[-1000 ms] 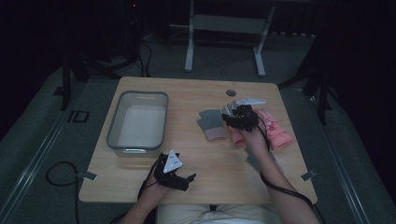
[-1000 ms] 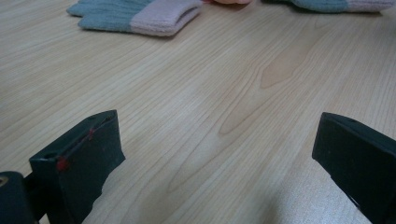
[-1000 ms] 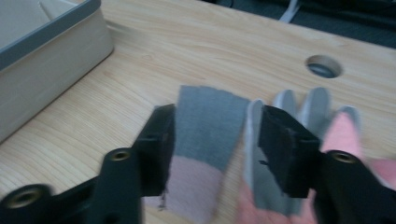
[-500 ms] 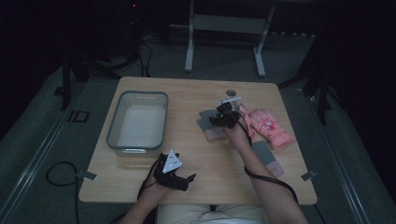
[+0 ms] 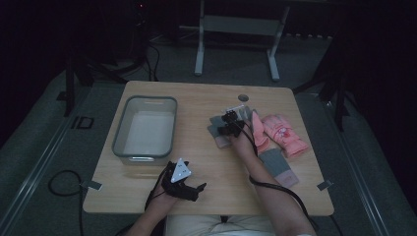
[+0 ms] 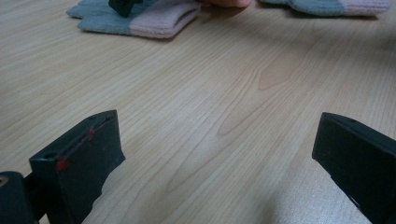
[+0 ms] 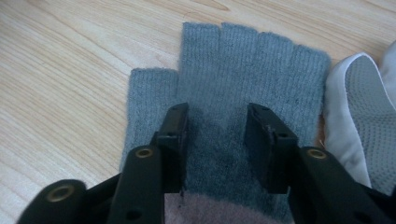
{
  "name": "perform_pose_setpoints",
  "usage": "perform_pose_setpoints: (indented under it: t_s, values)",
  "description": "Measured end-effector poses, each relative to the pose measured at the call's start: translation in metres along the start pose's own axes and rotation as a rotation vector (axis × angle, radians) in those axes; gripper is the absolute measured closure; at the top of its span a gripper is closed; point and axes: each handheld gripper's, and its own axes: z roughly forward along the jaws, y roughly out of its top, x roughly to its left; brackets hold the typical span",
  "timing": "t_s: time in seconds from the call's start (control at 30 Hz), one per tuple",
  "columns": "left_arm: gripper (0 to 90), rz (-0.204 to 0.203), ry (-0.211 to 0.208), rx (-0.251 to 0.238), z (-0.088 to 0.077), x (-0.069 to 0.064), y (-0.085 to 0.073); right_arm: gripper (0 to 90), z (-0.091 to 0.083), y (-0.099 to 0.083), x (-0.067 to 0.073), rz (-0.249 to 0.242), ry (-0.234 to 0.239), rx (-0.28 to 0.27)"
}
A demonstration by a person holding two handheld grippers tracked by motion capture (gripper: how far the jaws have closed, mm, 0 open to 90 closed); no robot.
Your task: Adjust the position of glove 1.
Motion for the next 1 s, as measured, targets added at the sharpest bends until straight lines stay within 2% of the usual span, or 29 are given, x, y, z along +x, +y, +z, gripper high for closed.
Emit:
perform_pose_setpoints:
  t_s: [0.17, 0.2, 0.27, 0.4, 0.5, 0.57, 0.73, 0.83, 0.9, 0.93, 1.0]
  values:
    - [1.2, -0.001, 0.003, 0.0, 0.0, 0.0, 0.0, 74.1, 0.0, 0.001, 0.002, 0.001, -0.011, 0.006]
    - [1.2, -0.001, 0.003, 0.0, 0.0, 0.0, 0.0, 74.1, 0.0, 0.001, 0.002, 0.001, -0.011, 0.006]
    - [1.2, -0.001, 0.004, 0.0, 0.0, 0.0, 0.0, 82.6, 0.0, 0.002, 0.002, 0.006, -0.021, 0.013]
    - [1.2, -0.006, 0.002, -0.001, 0.0, 0.001, 0.0, 84.6, 0.0, 0.004, 0.004, -0.001, -0.025, 0.029]
    - [1.2, -0.004, 0.003, 0.0, 0.0, 0.001, 0.0, 85.4, -0.005, 0.004, 0.001, 0.038, 0.009, 0.027]
    - [1.2, -0.004, 0.003, 0.001, 0.0, 0.001, 0.0, 85.4, -0.007, 0.004, 0.002, 0.04, 0.012, 0.022]
    - [1.2, -0.008, 0.002, 0.001, 0.0, 0.001, 0.0, 85.4, -0.024, -0.001, 0.012, 0.057, 0.02, -0.003]
    - [1.2, 0.0, 0.006, 0.003, 0.0, 0.0, 0.0, 85.4, -0.045, -0.005, 0.022, 0.058, 0.021, -0.046]
    - [1.2, 0.0, 0.006, 0.004, 0.0, 0.0, 0.0, 85.5, -0.051, -0.006, 0.024, 0.062, 0.02, -0.062]
    - [1.2, -0.004, 0.006, 0.002, 0.0, 0.0, 0.0, 85.4, -0.066, -0.009, 0.028, 0.066, 0.022, -0.088]
    - [1.2, -0.003, 0.007, 0.005, 0.0, 0.001, 0.0, 85.4, -0.071, -0.01, 0.029, 0.068, 0.027, -0.098]
